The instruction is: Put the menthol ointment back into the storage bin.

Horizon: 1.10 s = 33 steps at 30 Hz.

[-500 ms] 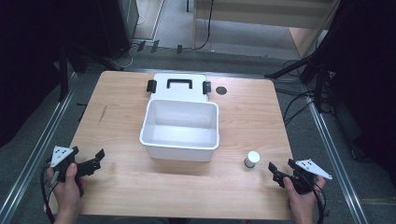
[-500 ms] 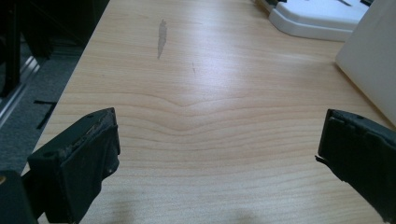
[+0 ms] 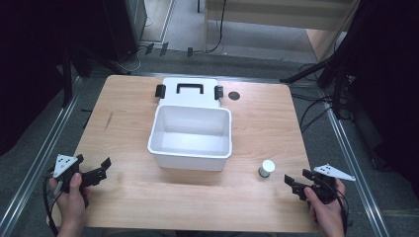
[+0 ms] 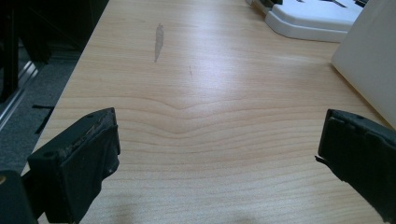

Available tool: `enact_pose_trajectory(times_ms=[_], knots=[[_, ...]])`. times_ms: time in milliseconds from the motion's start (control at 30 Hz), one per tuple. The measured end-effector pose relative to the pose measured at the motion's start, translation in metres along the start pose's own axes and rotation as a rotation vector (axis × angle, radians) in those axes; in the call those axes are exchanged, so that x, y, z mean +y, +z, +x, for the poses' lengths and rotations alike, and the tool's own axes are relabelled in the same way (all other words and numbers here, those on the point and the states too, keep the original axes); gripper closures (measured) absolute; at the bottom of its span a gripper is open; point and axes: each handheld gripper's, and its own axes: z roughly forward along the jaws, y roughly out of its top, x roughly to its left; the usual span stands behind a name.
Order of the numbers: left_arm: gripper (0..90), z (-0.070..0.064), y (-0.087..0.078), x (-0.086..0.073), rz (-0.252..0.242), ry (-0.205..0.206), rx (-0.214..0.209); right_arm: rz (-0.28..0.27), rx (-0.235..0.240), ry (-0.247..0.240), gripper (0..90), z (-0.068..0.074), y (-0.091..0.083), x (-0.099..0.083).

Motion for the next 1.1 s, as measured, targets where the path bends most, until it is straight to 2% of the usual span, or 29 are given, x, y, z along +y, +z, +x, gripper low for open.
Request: enact_pose_trajectory(times_ms=[33, 67, 100, 200, 267, 300, 333, 367, 433, 467, 500, 567, 600, 700, 733, 767, 800, 933, 1100], knots=[[0.0, 0.000, 0.000, 0.000, 0.000, 0.000, 0.000, 0.000, 0.000, 0.000, 17.5, 0.000, 0.000, 0.000], [0.0, 0.000, 0.000, 0.000, -0.003, 0.003, -0.002, 0.092, 0.019, -0.002, 17.5, 0.001, -0.002, 0.004], [0.0, 0.000, -0.001, 0.000, -0.004, 0.005, -0.002, 0.092, 0.019, -0.002, 17.5, 0.001, -0.002, 0.004], [0.0, -0.001, -0.001, 0.000, -0.003, 0.013, -0.009, 0.224, -0.006, -0.035, 17.8, 0.008, 0.001, 0.007], [0.0, -0.002, -0.001, 0.000, -0.003, 0.021, -0.005, 0.314, -0.033, -0.106, 18.4, 0.019, 0.008, 0.010], [0.0, -0.002, -0.001, 0.000, -0.003, 0.021, -0.005, 0.314, -0.033, -0.106, 18.4, 0.019, 0.008, 0.010], [0.0, -0.002, -0.001, 0.000, -0.003, 0.024, -0.006, 0.350, -0.045, -0.142, 18.4, 0.026, 0.011, 0.014], [0.0, -0.003, 0.000, 0.000, 0.000, 0.027, -0.005, 0.363, -0.051, -0.156, 18.4, 0.029, 0.012, 0.017], [0.0, -0.003, 0.000, 0.000, 0.004, 0.029, -0.004, 0.396, -0.059, -0.178, 18.5, 0.035, 0.013, 0.023], [0.0, -0.003, 0.000, 0.000, 0.006, 0.032, -0.003, 0.396, -0.059, -0.178, 18.5, 0.035, 0.013, 0.023], [0.0, -0.003, 0.001, 0.000, 0.010, 0.037, -0.005, 0.434, -0.065, -0.212, 19.8, 0.039, 0.015, 0.028], [0.0, -0.004, 0.001, 0.000, 0.020, 0.043, -0.007, 0.449, -0.062, -0.217, 19.8, 0.041, 0.016, 0.030], [0.0, -0.004, 0.002, 0.000, 0.023, 0.045, -0.009, 0.500, -0.044, -0.224, 19.6, 0.044, 0.018, 0.035], [0.0, -0.003, 0.002, 0.000, 0.021, 0.040, -0.011, 0.531, -0.037, -0.217, 19.6, 0.046, 0.021, 0.039], [0.0, -0.003, 0.002, 0.000, 0.020, 0.036, -0.012, 0.580, -0.048, -0.215, 19.6, 0.047, 0.023, 0.042], [0.0, -0.003, 0.002, 0.000, 0.020, 0.036, -0.012, 0.580, -0.048, -0.215, 19.6, 0.047, 0.023, 0.042], [0.0, -0.003, 0.002, 0.000, 0.021, 0.035, -0.013, 0.620, -0.053, -0.222, 19.6, 0.047, 0.026, 0.046], [0.0, -0.003, 0.002, 0.001, 0.024, 0.040, -0.012, 0.670, -0.059, -0.223, 19.5, 0.051, 0.030, 0.052], [0.0, -0.003, 0.003, 0.001, 0.032, 0.040, -0.012, 0.695, -0.068, -0.248, 19.5, 0.056, 0.033, 0.060]])
